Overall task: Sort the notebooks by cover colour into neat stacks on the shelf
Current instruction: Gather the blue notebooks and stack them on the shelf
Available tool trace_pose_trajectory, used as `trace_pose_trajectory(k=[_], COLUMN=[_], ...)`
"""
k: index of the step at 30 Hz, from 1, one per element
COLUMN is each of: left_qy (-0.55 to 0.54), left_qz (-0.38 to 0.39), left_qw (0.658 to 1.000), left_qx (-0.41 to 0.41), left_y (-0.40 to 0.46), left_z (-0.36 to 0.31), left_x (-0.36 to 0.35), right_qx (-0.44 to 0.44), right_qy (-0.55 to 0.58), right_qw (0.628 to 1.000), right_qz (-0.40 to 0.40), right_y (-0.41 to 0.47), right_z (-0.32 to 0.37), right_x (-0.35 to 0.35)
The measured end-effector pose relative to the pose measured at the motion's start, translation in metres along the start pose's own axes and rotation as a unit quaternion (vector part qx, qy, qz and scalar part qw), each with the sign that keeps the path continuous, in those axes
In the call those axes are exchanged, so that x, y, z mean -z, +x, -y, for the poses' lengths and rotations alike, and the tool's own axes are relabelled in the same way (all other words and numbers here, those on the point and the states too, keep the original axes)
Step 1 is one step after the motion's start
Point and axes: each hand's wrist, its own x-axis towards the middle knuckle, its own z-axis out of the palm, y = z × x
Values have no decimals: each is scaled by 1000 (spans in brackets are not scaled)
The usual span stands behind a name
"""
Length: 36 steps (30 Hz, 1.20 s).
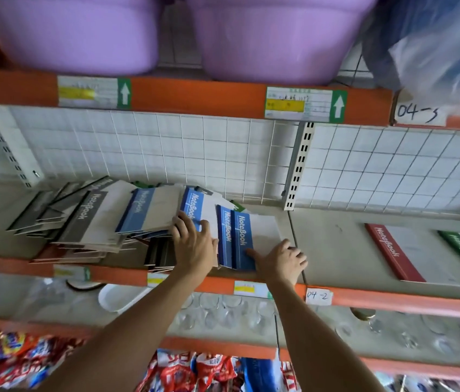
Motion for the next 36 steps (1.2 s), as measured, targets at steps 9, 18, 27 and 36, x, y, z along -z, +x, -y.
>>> trace_pose_trajectory(k=[9,18,27,36], left_qy=[-19,-191,-193,-286], left_qz=[-8,136,140,124], left_qw=[996,970,971,949], left_qx=[-88,58,-25,-38], left_y=[12,42,50,51], left_z=[-15,-16,-6,7], left_x=[13,27,19,38], right_qx=[31,63,70,48], right_qy=[72,65,110,132], right_qw=[997,995,990,990], right_qz=[-22,-39,-51,3], right_y=[-4,-6,-5,-3], right_z=[3,3,2,5], right_x=[2,-1,-2,5])
